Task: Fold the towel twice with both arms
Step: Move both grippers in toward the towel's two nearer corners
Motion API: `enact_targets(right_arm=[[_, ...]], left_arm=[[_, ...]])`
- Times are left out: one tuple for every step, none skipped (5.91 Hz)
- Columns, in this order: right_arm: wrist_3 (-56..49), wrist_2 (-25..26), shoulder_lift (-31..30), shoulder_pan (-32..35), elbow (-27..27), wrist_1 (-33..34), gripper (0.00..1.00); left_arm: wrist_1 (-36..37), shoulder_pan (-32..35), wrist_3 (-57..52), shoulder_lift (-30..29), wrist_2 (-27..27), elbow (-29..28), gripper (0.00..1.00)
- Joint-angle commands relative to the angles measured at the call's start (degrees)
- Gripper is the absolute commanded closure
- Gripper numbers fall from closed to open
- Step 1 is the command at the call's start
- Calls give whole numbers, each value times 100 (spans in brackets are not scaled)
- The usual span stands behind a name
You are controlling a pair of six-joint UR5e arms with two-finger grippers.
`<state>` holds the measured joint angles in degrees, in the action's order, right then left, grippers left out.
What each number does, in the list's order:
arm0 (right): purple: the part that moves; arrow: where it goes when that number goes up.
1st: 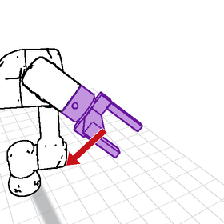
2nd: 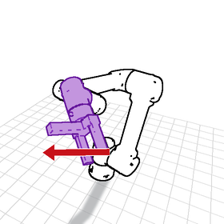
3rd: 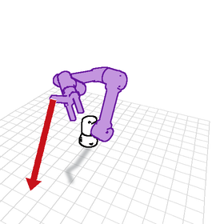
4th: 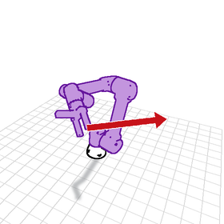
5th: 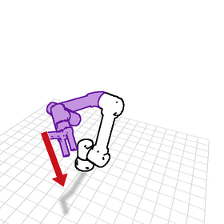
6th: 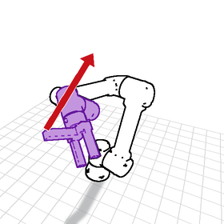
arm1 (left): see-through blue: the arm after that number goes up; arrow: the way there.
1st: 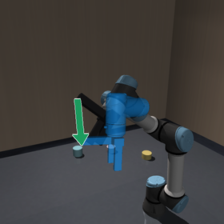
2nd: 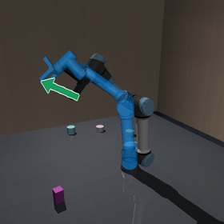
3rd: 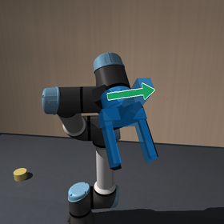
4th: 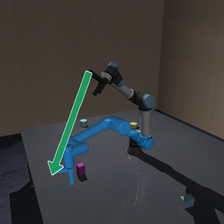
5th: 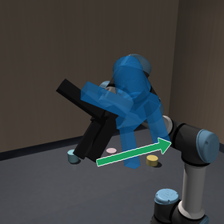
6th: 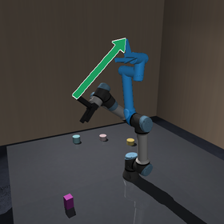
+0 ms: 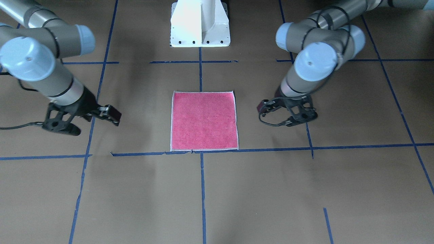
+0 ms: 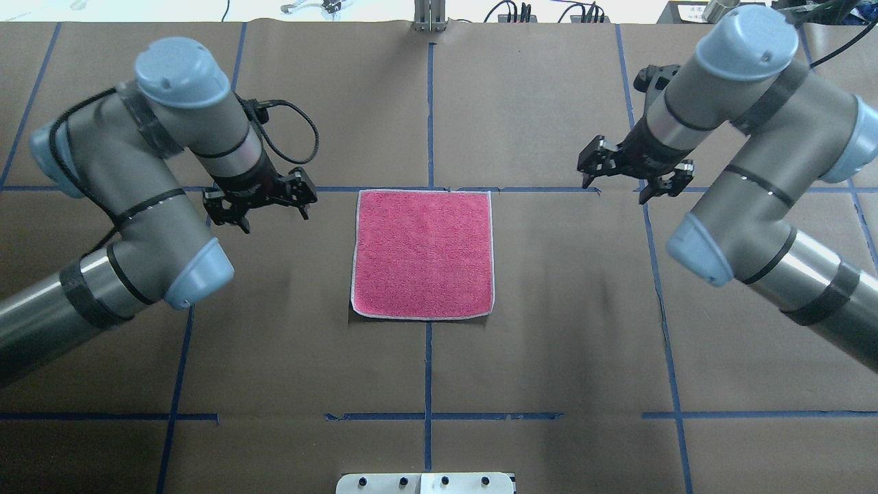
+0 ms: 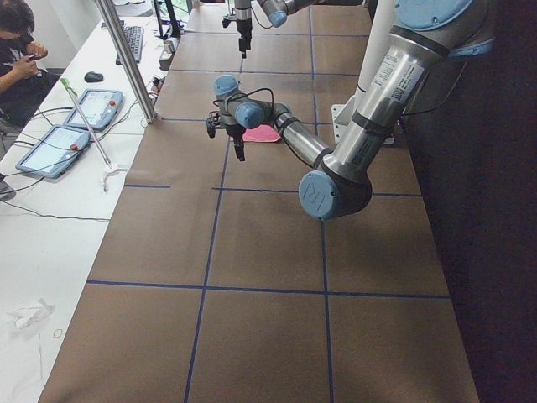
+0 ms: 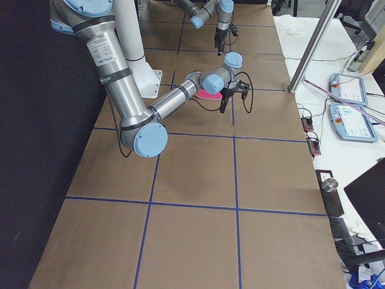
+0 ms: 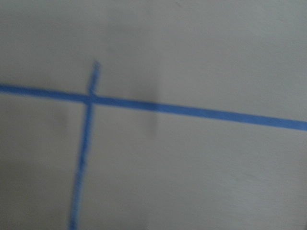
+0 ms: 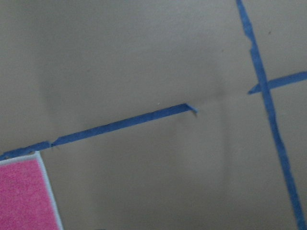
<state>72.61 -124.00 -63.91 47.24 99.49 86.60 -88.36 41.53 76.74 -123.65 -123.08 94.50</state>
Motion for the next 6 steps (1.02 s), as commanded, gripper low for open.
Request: enact_targets(right_arm=[[1792, 584, 326, -905, 254, 24, 0], [1878, 1083, 275, -1431, 507, 59, 0], [1870, 1462, 300, -1898, 510, 146, 0], [1879, 1501, 344, -1981, 527, 191, 0], [1870, 1727, 440, -2095, 528, 208, 0], [1870, 1764, 458, -2174, 501, 200, 0]], left_arm=[[-268, -495, 2098, -265, 223, 25, 0], [-305, -627, 2308, -230, 302, 60, 0], [-305, -854, 2241, -213, 494, 78, 0], [-349, -1022, 2048, -186, 513, 139, 0], [-358, -1041, 1994, -160, 522, 226, 0], [-349, -1076, 1933, -125, 531, 236, 0]])
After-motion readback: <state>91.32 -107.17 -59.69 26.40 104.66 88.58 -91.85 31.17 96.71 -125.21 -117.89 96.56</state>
